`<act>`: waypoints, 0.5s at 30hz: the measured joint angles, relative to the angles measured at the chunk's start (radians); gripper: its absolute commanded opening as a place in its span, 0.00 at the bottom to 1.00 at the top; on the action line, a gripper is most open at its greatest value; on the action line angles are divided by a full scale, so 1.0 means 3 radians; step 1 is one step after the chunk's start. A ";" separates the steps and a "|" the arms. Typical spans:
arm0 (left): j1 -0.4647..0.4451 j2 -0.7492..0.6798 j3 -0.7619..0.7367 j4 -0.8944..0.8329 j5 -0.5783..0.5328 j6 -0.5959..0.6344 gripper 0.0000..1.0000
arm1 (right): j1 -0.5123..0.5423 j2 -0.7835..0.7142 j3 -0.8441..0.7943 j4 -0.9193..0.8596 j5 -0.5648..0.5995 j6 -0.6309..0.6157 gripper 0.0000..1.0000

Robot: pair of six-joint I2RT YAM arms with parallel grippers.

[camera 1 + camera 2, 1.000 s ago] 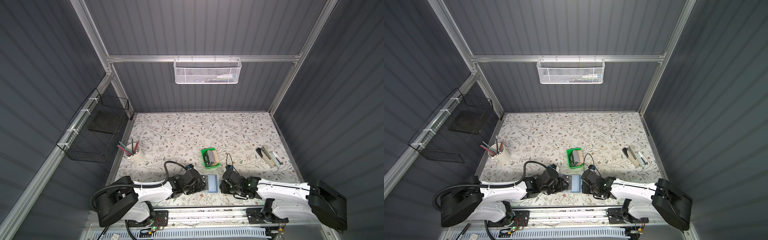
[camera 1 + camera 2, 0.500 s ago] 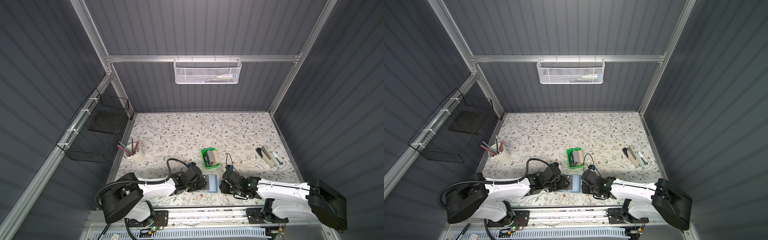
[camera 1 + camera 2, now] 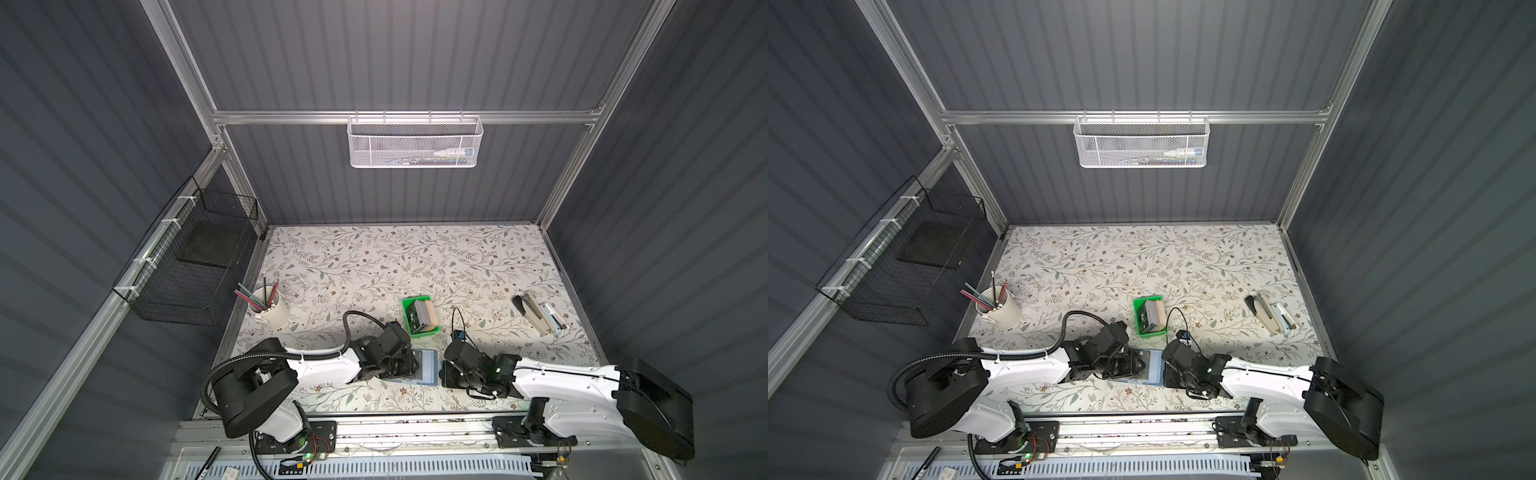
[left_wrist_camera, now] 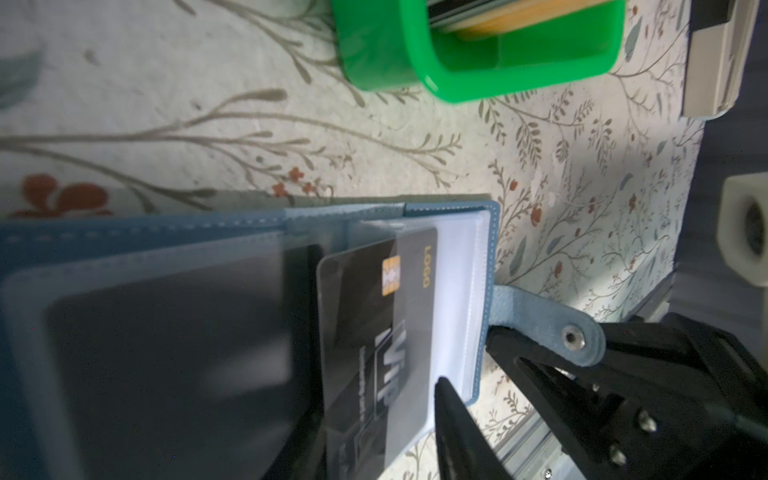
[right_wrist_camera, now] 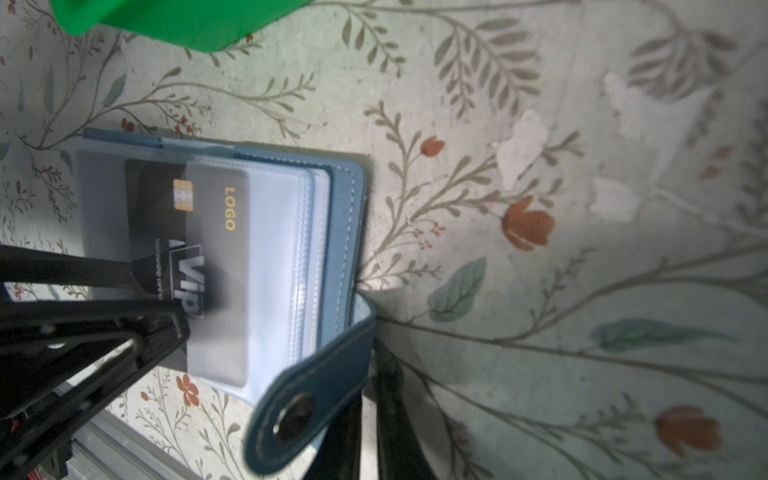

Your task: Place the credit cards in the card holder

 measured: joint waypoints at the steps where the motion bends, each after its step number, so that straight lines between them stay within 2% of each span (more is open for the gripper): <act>1: 0.0000 0.0000 0.0014 -0.0036 -0.0003 0.0020 0.41 | 0.0003 0.0001 0.0001 -0.0004 0.0004 0.0001 0.13; 7: 0.0015 -0.0001 0.0025 -0.0078 0.0024 0.0053 0.39 | 0.0023 -0.0003 0.0009 -0.0008 0.0015 0.0001 0.14; 15: 0.0027 -0.0001 -0.0150 0.0319 0.0123 -0.0127 0.39 | 0.0033 -0.0193 -0.0031 -0.0008 -0.0017 0.0013 0.21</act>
